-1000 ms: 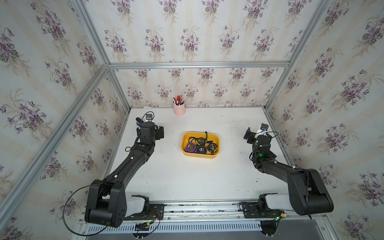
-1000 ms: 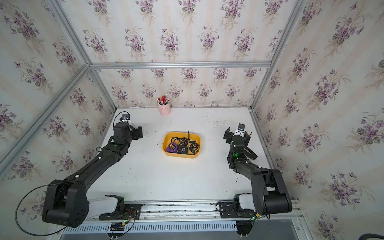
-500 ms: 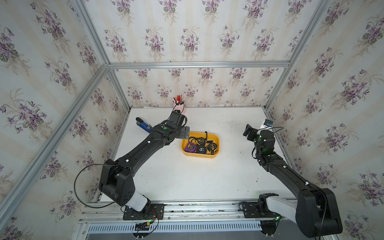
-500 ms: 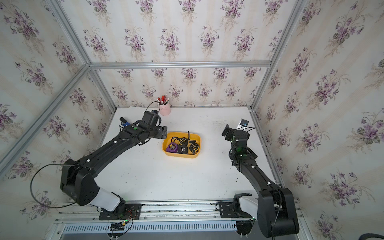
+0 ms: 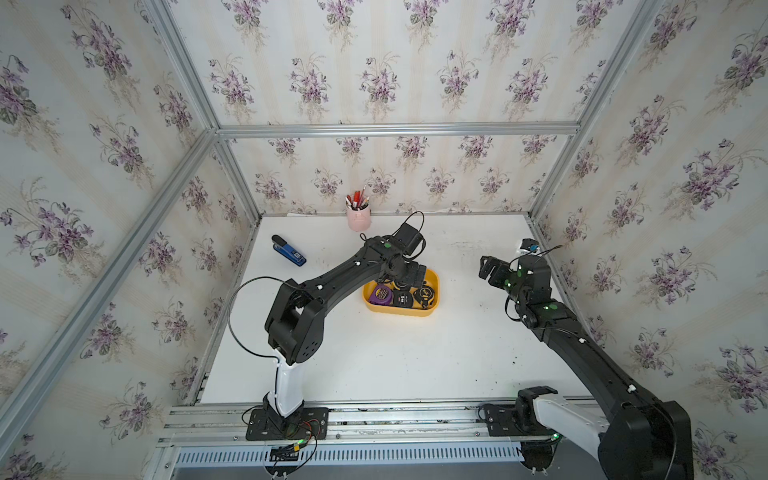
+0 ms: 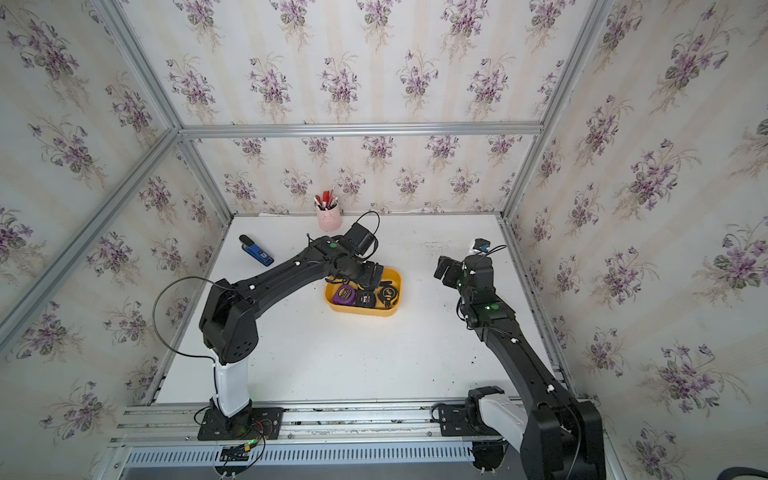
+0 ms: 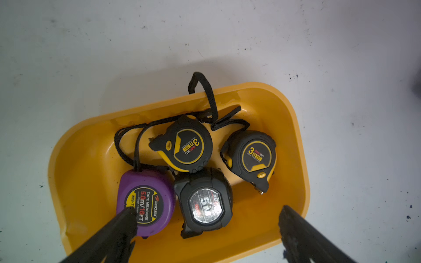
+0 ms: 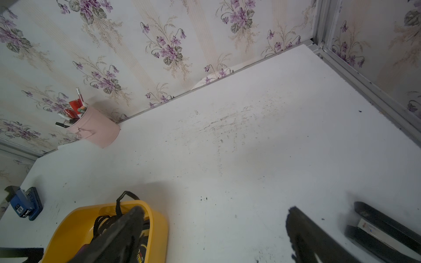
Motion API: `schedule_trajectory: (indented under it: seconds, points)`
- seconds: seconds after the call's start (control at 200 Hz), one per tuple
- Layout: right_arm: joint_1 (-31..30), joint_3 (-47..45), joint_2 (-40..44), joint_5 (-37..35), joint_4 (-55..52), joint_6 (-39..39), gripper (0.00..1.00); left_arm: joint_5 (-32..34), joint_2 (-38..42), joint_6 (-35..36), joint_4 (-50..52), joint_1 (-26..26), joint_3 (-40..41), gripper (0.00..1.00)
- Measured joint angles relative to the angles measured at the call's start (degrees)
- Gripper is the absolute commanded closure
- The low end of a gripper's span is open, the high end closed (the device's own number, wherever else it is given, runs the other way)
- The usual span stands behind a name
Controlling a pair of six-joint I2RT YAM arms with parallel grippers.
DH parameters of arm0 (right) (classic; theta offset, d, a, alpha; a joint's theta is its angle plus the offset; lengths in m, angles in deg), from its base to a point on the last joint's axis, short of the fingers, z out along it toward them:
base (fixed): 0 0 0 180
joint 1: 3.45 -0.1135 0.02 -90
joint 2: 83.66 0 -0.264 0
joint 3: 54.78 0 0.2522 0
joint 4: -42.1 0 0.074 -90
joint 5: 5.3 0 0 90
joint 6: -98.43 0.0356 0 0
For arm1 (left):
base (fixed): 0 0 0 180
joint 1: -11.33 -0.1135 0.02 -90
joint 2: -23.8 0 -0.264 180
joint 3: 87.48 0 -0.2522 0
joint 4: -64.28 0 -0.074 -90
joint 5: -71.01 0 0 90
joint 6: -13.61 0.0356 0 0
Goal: Take the tape measure out of the storage box
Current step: Pick up the tape measure from the storage box.
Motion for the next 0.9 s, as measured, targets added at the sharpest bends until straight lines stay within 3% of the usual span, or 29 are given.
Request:
schedule_trajectory:
  seconds: [0.54,0.899]
  points:
    - [-0.02,-0.28,1.53,4.63,-1.64,-2.38,0.05,-2.45,-9.09,4.50,1.77,-4.68,-5.51,0.00]
    - [-0.07,-1.14,1.14,5.49,-1.40,-2.54,0.05,-3.17,-15.85,7.06,1.73,-4.85,-11.37,0.00]
